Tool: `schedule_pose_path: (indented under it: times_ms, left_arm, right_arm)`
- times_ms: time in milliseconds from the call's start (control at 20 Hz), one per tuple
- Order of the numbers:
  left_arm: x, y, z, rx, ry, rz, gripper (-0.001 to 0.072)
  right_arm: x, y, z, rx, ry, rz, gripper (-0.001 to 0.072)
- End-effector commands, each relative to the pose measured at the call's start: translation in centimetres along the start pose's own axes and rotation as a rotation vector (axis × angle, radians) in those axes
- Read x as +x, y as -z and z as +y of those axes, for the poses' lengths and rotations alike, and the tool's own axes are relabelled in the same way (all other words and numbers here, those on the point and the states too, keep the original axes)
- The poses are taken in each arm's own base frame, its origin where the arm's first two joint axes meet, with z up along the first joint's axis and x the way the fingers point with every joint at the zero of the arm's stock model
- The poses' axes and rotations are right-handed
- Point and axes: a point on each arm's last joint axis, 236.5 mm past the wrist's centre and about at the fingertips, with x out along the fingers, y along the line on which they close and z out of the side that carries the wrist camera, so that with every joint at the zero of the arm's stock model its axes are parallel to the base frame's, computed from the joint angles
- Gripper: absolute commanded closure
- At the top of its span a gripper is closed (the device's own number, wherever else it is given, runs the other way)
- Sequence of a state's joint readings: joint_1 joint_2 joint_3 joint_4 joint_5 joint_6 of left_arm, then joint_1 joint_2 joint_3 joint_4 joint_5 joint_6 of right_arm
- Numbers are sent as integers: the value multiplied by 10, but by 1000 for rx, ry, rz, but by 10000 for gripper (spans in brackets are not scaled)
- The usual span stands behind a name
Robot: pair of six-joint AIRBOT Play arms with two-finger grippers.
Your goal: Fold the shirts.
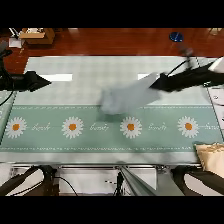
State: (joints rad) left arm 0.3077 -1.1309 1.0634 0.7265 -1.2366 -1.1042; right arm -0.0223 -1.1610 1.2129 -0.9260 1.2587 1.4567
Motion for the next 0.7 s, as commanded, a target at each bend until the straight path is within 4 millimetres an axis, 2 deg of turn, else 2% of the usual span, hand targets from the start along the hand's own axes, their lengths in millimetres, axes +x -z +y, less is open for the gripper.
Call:
schedule_pose_path:
  times_ms: [0, 100, 300, 400, 450, 650]
  left_arm:
    - [0, -6, 4, 19, -15, -27, 689]
    - [0, -7, 4, 19, -16, -31, 688]
    - [0, -7, 4, 20, -18, -30, 688]
    - [0, -5, 14, 37, -56, -20, 688]
    - [0, -3, 21, 47, -84, -9, 688]
    - [7, 5, 44, 48, -141, 39, 688]
  right_arm:
    - [-114, -7, -25, 42, 230, -137, 680]
    - [-159, 15, -52, 117, 342, -136, 680]
    - [-233, 87, -126, 361, 640, -57, 680]
    - [-271, 115, -159, 539, 785, -86, 680]
    - [-280, 126, -167, 610, 802, -94, 681]
    - [-303, 149, -184, 748, 848, -132, 681]
